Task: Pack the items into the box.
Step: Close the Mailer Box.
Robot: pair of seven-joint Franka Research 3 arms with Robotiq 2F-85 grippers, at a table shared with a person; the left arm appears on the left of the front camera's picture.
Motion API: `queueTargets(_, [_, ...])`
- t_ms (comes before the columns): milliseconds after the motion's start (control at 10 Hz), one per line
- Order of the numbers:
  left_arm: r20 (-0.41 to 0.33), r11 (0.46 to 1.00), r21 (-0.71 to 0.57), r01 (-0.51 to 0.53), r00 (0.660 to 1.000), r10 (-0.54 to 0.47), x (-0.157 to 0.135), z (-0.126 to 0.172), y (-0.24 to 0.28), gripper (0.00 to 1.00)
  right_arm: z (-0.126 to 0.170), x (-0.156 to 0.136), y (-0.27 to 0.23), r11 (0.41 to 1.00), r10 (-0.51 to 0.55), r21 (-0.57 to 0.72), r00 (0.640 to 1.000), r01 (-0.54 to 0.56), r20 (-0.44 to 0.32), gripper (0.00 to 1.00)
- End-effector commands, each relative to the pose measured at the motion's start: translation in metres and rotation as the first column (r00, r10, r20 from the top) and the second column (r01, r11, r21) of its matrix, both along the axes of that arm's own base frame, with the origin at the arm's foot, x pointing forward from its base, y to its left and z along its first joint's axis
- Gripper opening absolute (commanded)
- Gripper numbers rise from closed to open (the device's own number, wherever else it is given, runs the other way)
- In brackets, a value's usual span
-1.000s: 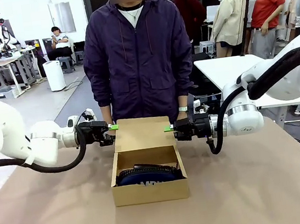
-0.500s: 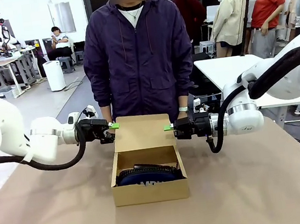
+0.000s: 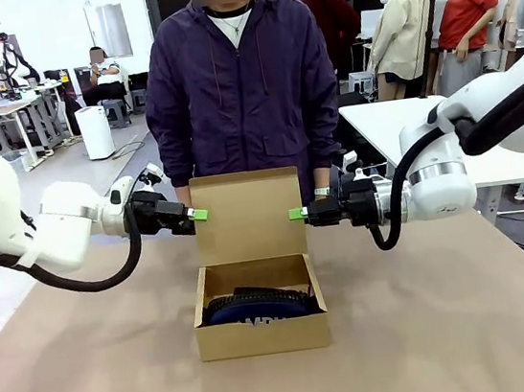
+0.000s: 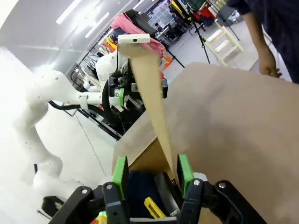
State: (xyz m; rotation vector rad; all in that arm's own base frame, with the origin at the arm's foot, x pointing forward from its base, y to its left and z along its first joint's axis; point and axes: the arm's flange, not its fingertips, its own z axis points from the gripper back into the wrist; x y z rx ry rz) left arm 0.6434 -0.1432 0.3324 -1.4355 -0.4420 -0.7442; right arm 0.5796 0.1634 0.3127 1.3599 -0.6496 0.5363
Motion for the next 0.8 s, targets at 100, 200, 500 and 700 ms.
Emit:
queueTargets(100, [0.175, 0.995, -0.007, -0.098, 0.98, 0.098, -0.04, 0.003, 0.008, 0.69, 0.006, -0.027, 0.006, 0.993, -0.072, -0.089, 0.989, 0.084, 0.126, 0.57])
queueTargets(200, [0.077, 1.0, 0.006, -0.008, 0.997, 0.008, -0.011, 0.003, 0.002, 0.69, 0.007, -0.01, -0.001, 1.0, -0.005, -0.022, 0.998, 0.006, 0.063, 0.57])
queueTargets(500, [0.077, 1.0, 0.006, -0.008, 0.997, 0.008, -0.011, 0.003, 0.002, 0.69, 0.007, -0.01, -0.001, 1.0, -0.005, -0.022, 0.998, 0.006, 0.063, 0.57])
queueTargets(700, [0.077, 1.0, 0.006, -0.008, 0.997, 0.008, -0.011, 0.003, 0.002, 0.69, 0.007, -0.01, -0.001, 1.0, -0.005, -0.022, 0.998, 0.006, 0.063, 0.57])
